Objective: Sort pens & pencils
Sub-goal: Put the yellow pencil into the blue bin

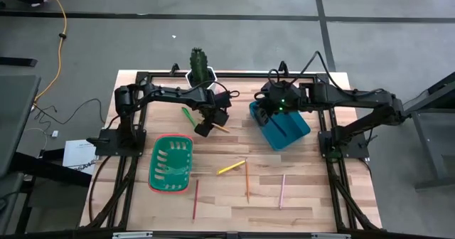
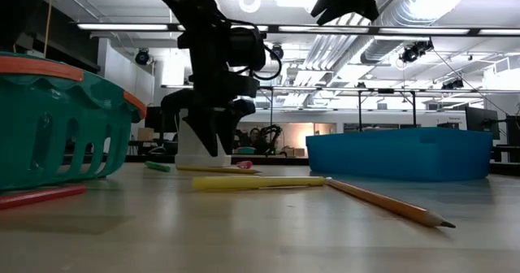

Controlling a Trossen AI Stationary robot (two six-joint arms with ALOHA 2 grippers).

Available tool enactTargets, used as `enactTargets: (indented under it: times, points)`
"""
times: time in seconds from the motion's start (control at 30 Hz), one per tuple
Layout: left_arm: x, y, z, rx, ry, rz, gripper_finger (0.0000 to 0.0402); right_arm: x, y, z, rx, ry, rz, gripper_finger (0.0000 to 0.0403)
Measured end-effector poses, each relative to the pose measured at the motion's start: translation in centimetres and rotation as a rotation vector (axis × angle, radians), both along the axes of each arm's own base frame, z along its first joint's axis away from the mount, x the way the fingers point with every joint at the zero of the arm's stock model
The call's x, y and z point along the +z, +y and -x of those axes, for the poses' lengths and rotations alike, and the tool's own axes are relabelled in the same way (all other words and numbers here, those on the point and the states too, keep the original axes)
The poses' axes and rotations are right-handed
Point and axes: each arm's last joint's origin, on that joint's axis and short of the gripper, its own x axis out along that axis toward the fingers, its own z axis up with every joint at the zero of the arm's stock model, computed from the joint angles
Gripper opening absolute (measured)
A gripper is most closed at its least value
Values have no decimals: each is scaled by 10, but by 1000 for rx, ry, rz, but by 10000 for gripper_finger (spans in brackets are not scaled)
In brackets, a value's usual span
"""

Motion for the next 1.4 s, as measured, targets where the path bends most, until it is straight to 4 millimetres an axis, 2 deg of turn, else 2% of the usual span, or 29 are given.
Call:
enactTargets:
  times: [0.23, 0.5, 1.4]
  points:
    - [-2, 2, -1, 4, -3, -3, 175, -1, 0, 1, -1, 9, -3, 99]
    - [-17, 1, -2, 16, 37, 28, 175, -1, 0, 1, -4, 12, -6, 99]
    - [-25, 1, -1, 25, 67, 53, 175, -2, 0, 1, -5, 21, 0, 99]
